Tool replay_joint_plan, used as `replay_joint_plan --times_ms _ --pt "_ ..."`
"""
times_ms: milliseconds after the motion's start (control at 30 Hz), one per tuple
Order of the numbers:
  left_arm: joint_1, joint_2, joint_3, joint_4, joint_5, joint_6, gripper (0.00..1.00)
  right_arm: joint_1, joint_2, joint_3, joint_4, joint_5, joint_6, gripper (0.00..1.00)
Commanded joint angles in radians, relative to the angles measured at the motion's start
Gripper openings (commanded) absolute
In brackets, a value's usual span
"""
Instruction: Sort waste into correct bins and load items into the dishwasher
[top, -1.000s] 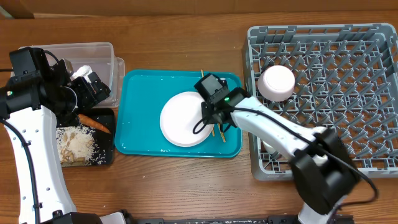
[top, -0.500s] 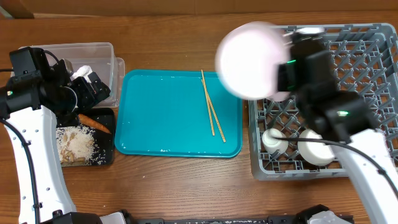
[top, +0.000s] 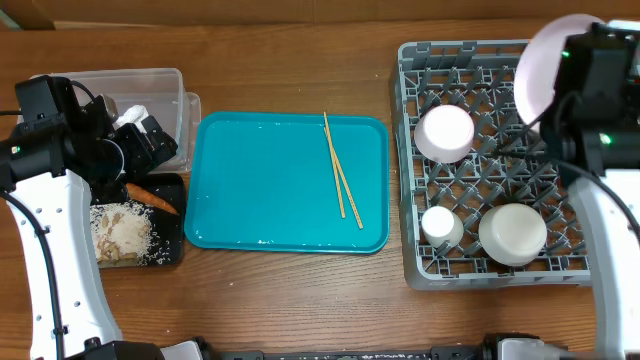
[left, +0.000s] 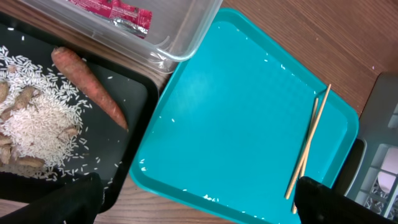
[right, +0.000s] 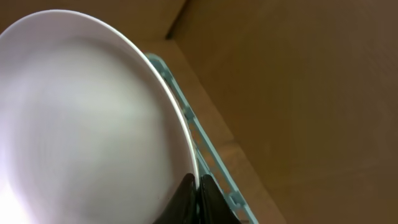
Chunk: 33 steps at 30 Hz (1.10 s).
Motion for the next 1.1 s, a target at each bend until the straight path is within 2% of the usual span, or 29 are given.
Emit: replay_joint_plan --times_ms 0,200,600,867,933,1067 --pt "0.005 -0.002 0.015 0.002 -0.005 0.007 1.0 0.014 0.072 0.014 -0.008 0.17 -0.026 0.04" --pt "0.005 -0.002 0.015 0.001 -0.005 0.007 1.0 0.043 0.14 0.013 -0.056 0.207 -0.026 0.04" --pt "0.005 -0.002 0.015 0.001 -0.005 0.007 1.0 0.131 0.14 -0.014 -0.16 0.2 -0.026 0.04" --pt "0.005 -0.002 0.015 0.002 -0.005 0.007 1.0 0.138 0.14 -0.014 -0.233 0.196 -0.025 0.04" --pt "0.005 -0.002 0.015 0.002 -0.005 0.007 1.0 0.138 0.14 -0.014 -0.233 0.173 -0.026 0.13" --pt "0.005 -0.002 0.015 0.001 -0.005 0.007 1.0 0.138 0.14 -0.014 -0.233 0.17 -0.026 0.2"
